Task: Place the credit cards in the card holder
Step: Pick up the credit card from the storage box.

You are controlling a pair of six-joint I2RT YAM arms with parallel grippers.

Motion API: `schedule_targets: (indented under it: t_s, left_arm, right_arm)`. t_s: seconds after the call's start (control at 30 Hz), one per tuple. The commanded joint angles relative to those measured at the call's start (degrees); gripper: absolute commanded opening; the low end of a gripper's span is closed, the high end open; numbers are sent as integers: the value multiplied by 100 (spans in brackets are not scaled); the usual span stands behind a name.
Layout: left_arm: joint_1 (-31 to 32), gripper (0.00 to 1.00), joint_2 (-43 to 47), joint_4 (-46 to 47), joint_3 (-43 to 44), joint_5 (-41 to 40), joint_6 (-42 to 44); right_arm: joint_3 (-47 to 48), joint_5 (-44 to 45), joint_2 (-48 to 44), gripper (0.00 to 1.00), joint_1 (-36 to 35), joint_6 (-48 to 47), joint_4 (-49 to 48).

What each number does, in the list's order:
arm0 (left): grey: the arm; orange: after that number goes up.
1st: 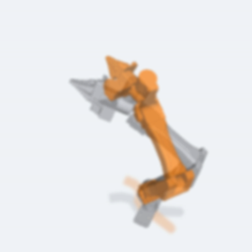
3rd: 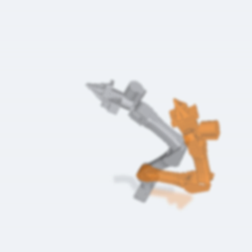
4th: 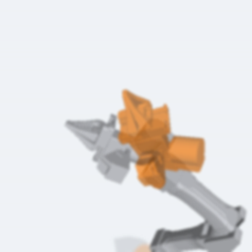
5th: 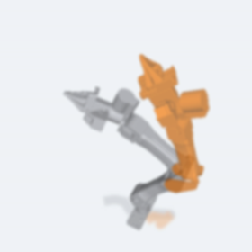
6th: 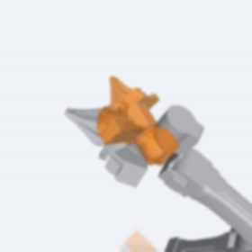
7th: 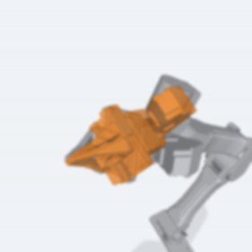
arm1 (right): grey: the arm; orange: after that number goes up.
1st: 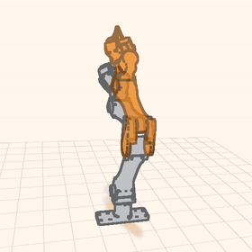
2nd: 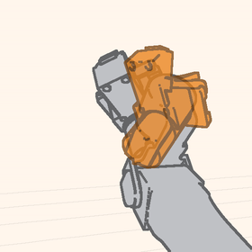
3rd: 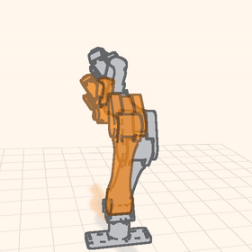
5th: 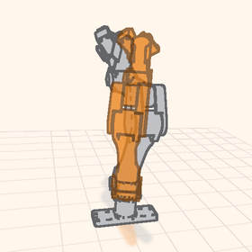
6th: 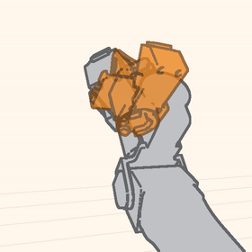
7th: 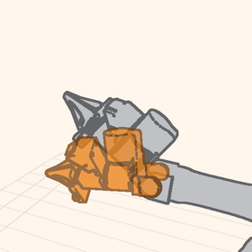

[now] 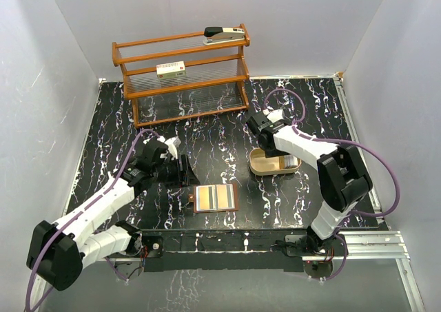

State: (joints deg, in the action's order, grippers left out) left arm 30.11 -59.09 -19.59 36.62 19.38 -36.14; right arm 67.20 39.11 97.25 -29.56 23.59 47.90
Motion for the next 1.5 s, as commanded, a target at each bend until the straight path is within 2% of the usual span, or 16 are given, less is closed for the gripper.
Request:
schedule_targets:
  t_s: [0.0, 0.23, 0.63, 1.47]
  left_arm:
    - [2, 56, 128, -172, 187, -102, 122]
    - [-2, 57, 98, -179, 199, -151, 134]
    - [3, 57, 89, -156, 176, -221, 122]
    - [-4, 57, 137, -168, 144, -320, 79]
  right_arm:
    - [-93, 319, 83, 55, 94, -45, -226]
    - [-220, 307, 140, 53, 188, -57, -351]
    - [-301, 413, -194, 36, 190, -114, -460]
    - [-17, 243, -155, 16, 193, -298, -376]
